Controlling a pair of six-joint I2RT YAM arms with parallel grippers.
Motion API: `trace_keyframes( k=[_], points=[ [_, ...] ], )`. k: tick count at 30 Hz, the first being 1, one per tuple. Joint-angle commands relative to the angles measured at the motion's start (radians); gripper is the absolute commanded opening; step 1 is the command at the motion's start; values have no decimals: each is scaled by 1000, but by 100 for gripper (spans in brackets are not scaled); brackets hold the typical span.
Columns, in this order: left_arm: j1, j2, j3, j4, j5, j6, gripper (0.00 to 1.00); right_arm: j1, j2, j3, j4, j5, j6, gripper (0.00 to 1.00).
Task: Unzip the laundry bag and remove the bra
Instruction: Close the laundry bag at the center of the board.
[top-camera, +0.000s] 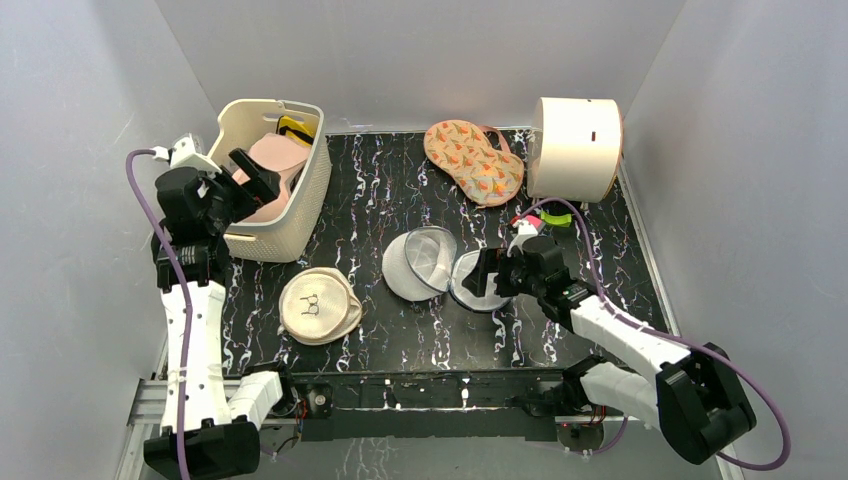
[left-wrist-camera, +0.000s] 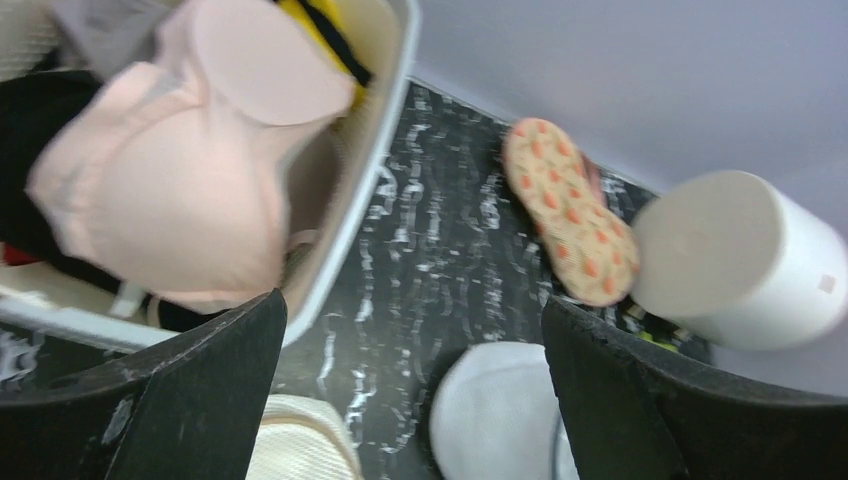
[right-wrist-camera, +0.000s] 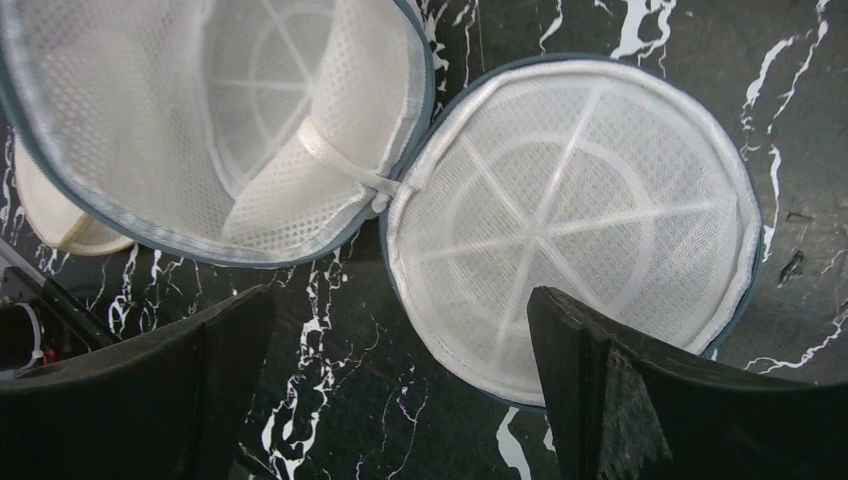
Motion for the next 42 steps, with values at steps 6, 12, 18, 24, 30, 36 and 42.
trace_keyframes(
  k=[6, 12, 18, 24, 30, 36, 42],
  points=[
    [0, -8, -71, 175, 338, -160, 97, -5, -140, 120, -60, 58, -40, 98],
    [-182, 8, -137, 325, 351, -234, 97, -5, -209, 142, -75, 60, -60, 98],
    [-636, 129, -152, 353, 61, -171, 96, -5, -295, 191, -73, 50, -68, 98],
    [-890, 274, -148, 463, -87, -87, 96, -5, -438, 329, -126, 99, -105, 98],
    [-1025, 357, -184, 540, -214, -23, 97, -5, -523, 464, -168, 178, -158, 98],
    [-1162, 412, -181, 556, -334, 84, 98, -5, -544, 487, -188, 215, -175, 98],
    [-1350, 499, -195, 592, -585, 246, 98, -6, -565, 467, -168, 219, -155, 98]
  ],
)
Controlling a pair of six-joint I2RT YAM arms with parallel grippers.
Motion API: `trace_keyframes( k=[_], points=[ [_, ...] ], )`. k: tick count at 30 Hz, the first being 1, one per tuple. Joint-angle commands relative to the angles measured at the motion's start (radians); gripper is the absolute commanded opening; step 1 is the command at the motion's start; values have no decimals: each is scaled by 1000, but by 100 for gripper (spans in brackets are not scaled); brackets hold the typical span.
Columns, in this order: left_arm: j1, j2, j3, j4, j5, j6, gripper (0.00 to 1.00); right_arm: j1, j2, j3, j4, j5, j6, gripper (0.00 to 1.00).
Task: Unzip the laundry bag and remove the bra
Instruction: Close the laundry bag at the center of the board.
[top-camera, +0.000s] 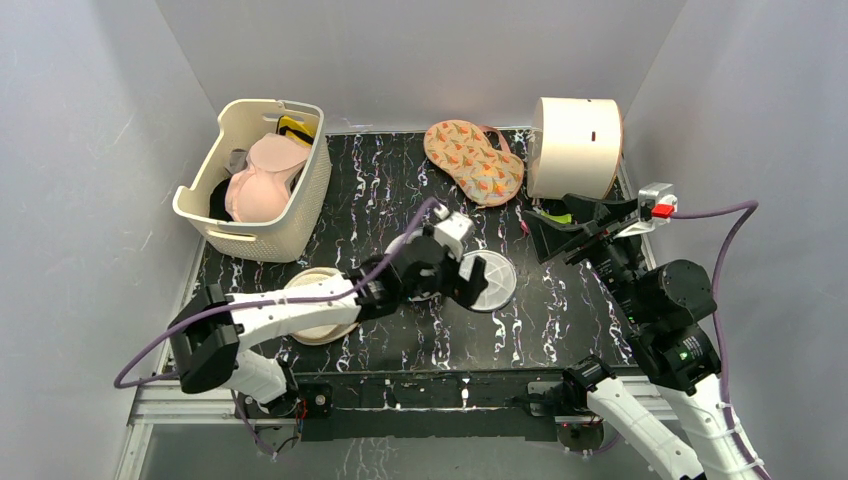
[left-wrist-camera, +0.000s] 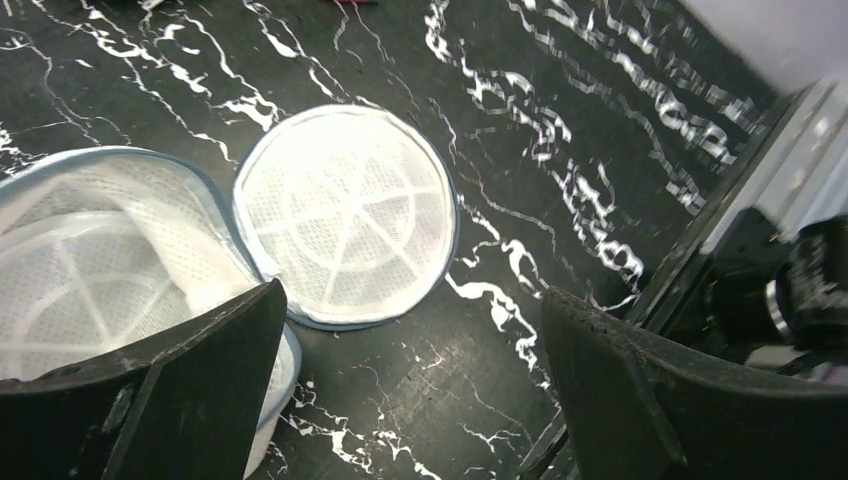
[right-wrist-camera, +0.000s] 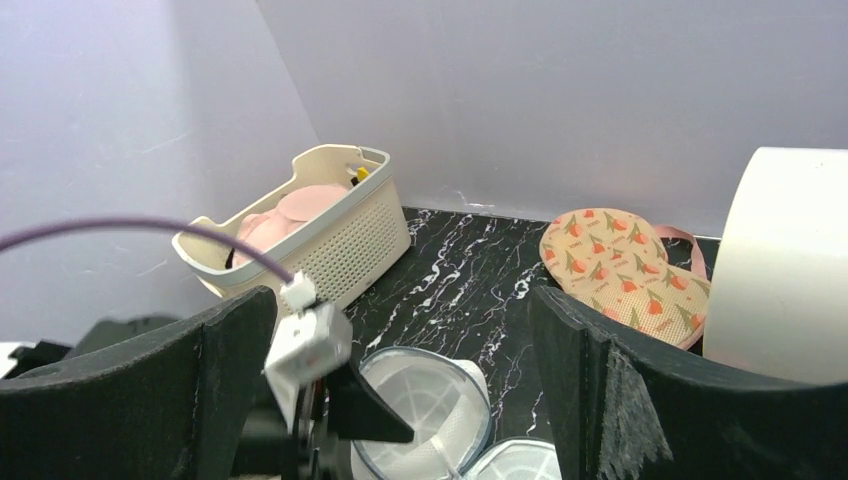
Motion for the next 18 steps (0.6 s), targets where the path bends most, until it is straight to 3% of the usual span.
trace_keyframes(
  k=[1, 6, 12, 18],
  points=[
    [-127, 41, -19, 83, -242, 175, 98, -5, -20, -10, 26, 31, 4, 98],
    [-251, 139, -43, 216, -339, 337, 98, -5, -25, -10, 18, 31, 18, 98],
    [-270, 317, 20, 222, -222, 508, 98, -5, -26, 1, 4, 35, 21, 98],
    [-253, 414, 67, 244, -164, 550, 77, -5, -37, 12, -36, 60, 14, 98]
  ],
)
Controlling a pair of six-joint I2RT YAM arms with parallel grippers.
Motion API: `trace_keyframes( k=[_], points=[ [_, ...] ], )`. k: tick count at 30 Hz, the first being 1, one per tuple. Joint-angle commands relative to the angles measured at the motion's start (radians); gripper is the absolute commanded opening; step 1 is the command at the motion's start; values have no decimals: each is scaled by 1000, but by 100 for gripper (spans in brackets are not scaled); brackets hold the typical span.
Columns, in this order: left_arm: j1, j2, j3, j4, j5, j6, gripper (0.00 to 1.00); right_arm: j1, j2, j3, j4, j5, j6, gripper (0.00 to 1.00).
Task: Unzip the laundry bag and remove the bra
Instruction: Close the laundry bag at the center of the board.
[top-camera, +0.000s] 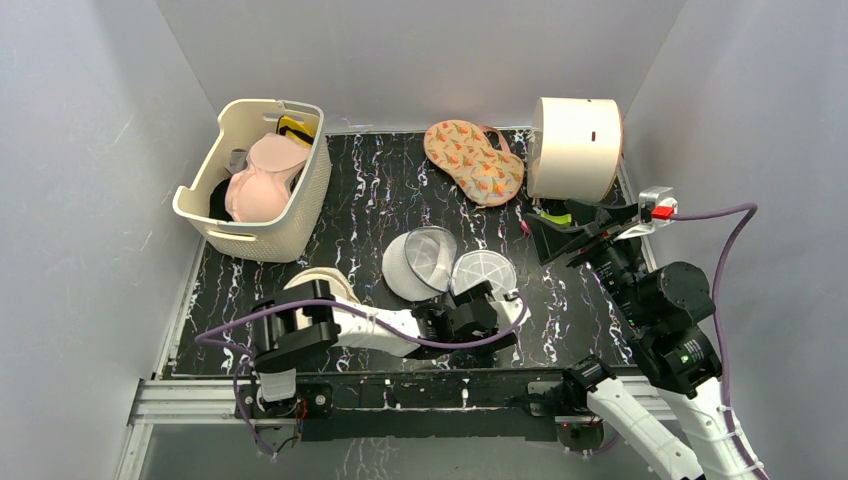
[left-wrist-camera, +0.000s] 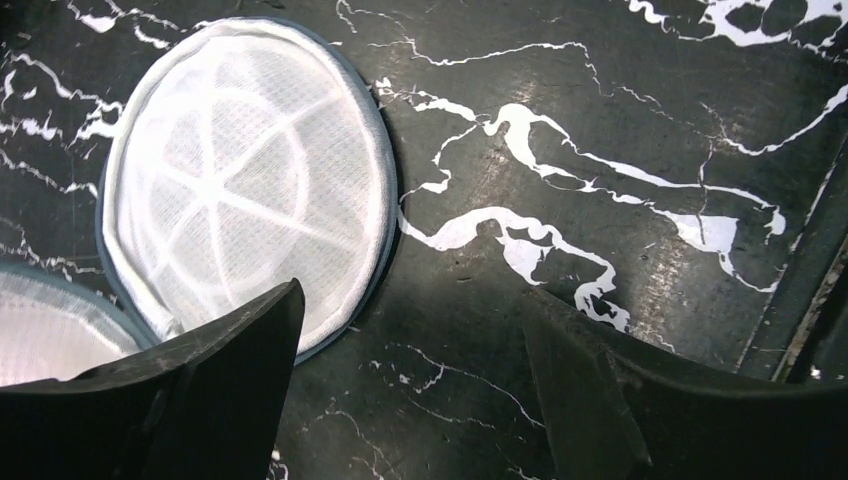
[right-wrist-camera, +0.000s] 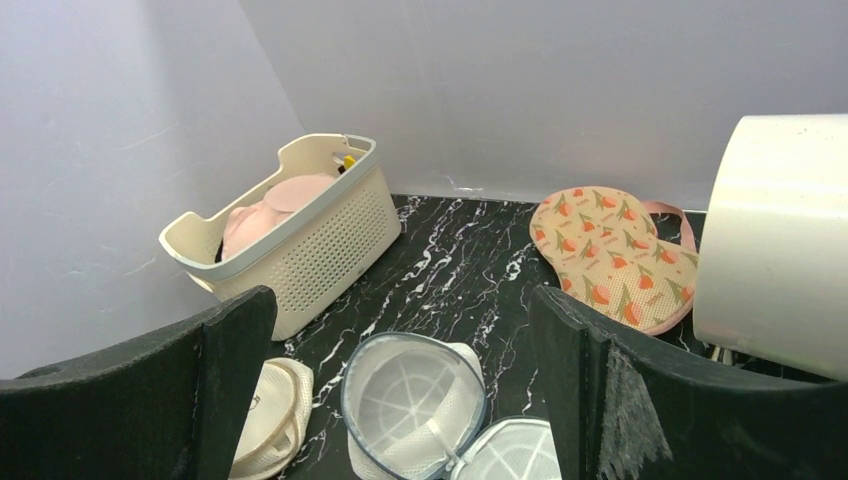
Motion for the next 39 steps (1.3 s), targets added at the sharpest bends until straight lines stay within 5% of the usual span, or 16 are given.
trace_keyframes(
  k=[1, 22, 31, 34, 39],
  points=[
    [22, 24, 68, 51, 53, 60, 77, -5, -21, 21, 0, 30, -2, 98],
    [72, 306, 374, -273, 34, -251, 56, -5, -24, 4, -8, 33, -4, 98],
    [99, 333, 423, -386, 81, -378, 28, -5, -28, -1, -10, 31, 2, 98],
    [105, 332, 430, -400, 91, -389, 9, -5, -31, 0, -14, 31, 3, 98],
    [107, 299, 444, -407, 101, -385, 0, -5, -33, 3, -19, 34, 3, 98]
  ],
)
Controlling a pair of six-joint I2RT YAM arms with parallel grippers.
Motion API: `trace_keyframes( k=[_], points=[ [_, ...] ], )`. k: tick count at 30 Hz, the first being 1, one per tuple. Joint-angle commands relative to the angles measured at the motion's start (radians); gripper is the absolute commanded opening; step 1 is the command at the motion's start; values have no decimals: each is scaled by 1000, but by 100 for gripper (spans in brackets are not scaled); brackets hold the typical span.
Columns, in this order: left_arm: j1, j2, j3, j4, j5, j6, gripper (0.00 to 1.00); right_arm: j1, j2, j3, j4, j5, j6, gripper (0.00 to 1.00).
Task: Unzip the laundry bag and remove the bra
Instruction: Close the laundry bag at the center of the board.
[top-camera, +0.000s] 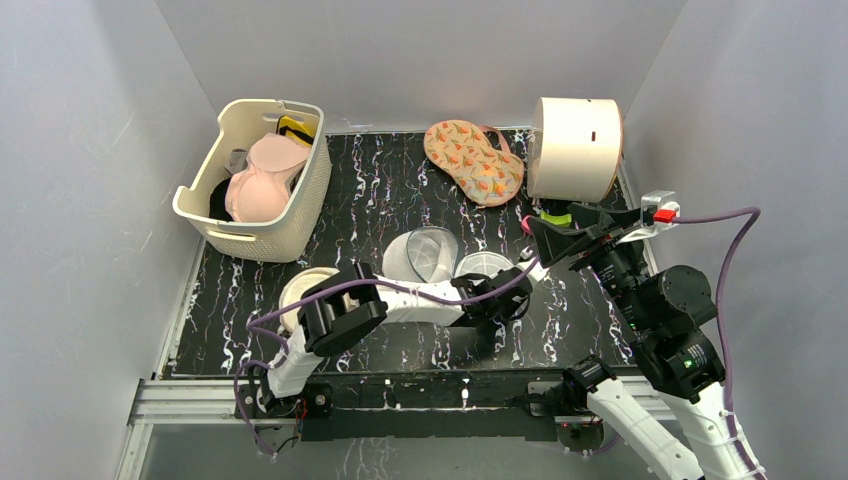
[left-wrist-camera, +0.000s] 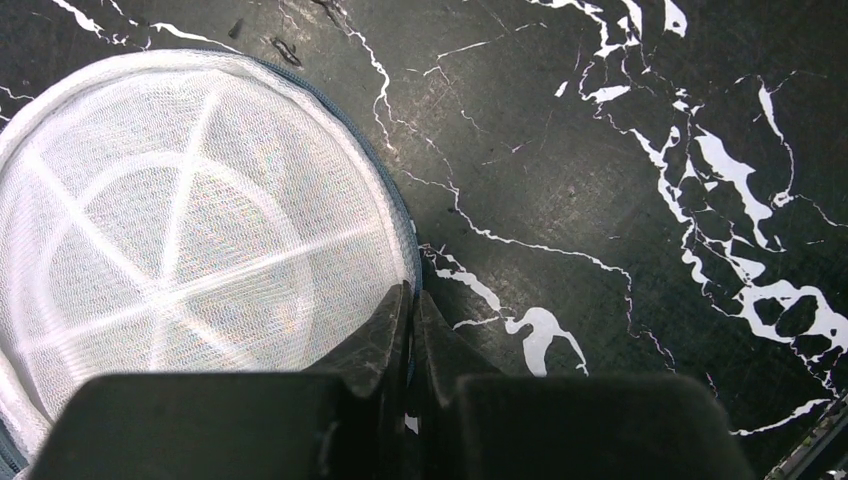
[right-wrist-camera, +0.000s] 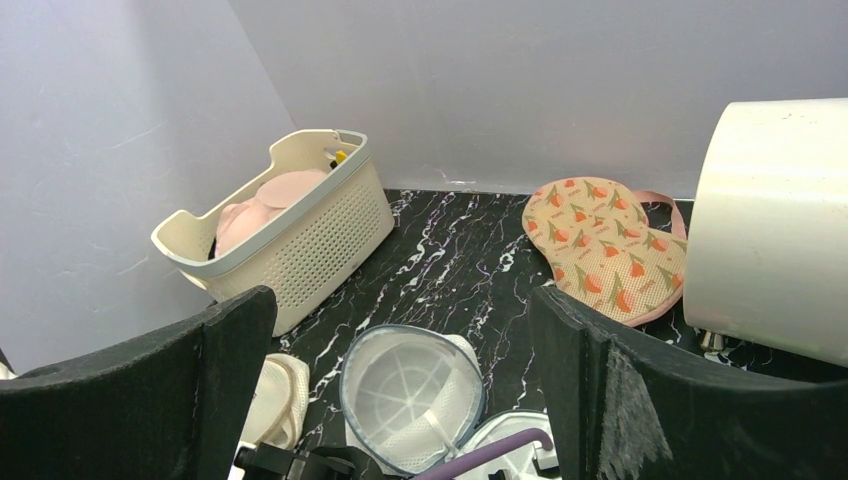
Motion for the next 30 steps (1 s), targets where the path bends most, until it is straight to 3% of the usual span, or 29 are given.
trace_keyframes(
  k=[1, 6, 14, 24, 30],
  points=[
    [10, -12, 4, -106, 26, -17, 0, -5, -13, 5, 22, 12, 1, 98],
    [33, -114, -35, -48, 87, -56, 0, -5, -14, 23, 24, 9, 2, 98],
    [118, -324, -188, 157, 298, -201, 0, -5, -30, 50, 45, -2, -4, 98],
    [317, -580, -453, 479, 492, -479, 0, -5, -48, 50, 58, 5, -5, 98],
    [389, -759, -598, 547, 435, -535, 0, -5, -39, 33, 61, -7, 9, 98]
  ],
)
